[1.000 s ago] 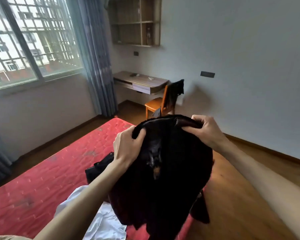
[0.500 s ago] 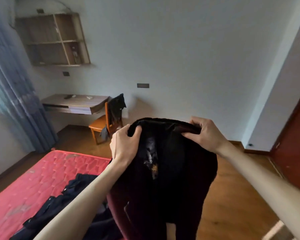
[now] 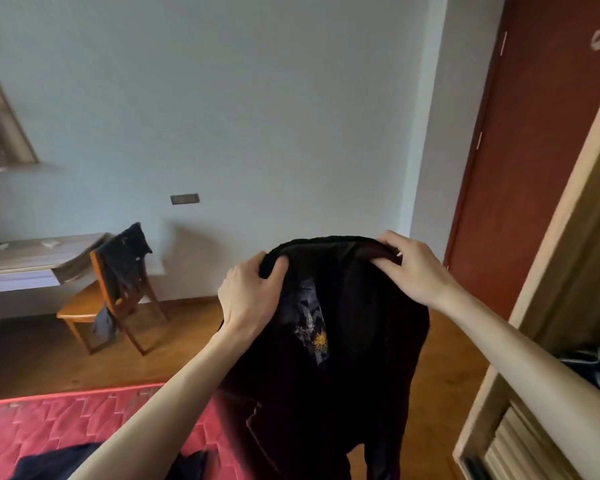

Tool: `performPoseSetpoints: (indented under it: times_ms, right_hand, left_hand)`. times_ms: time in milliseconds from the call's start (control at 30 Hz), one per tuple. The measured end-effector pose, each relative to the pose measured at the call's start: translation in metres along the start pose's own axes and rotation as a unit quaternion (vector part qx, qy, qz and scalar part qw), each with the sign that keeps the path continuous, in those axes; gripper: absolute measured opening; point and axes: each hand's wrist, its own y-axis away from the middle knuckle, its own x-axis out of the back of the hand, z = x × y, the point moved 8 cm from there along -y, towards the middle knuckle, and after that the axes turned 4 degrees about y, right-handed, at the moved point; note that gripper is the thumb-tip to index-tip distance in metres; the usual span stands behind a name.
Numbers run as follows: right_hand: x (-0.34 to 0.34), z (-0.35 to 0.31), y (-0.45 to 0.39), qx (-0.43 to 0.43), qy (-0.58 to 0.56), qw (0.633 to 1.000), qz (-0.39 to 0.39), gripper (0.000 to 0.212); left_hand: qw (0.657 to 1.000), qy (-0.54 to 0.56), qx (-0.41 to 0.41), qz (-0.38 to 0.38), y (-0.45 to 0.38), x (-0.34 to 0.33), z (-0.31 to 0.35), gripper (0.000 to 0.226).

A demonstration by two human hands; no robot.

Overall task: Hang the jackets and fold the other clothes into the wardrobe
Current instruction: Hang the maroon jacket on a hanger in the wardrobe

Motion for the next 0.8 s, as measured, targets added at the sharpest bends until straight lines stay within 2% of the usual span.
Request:
performPoseSetpoints:
  times_ms: [400,533,633,800]
  right_hand:
    - [0.07,0.096,-0.016,-0.091,0.019,0.992,0.081,0.008]
    - [0.096,0.13,-0.027,-0.138,0.001,0.983,0.123,0.01]
    - [0.118,0.161,-0.03,-0.193,-0.03,0.967,0.161,0.012]
    - [0.153,0.191,-0.025,-0.242,-0.018,0.95,0.196,0.027]
  left_hand:
    - [0.985,0.101,-0.06,-0.129,-0.055,-0.153,0.042,0.047]
    - [0.946,0.162,-0.157,-0.234,-0.077,-0.208,0.069,0.048]
    - [0.906,0.185,-0.236,-0.298,-0.089,-0.246,0.091,0.062]
    - [0.895,0.227,-0.265,-0.278,-0.115,-0.3,0.117,0.067]
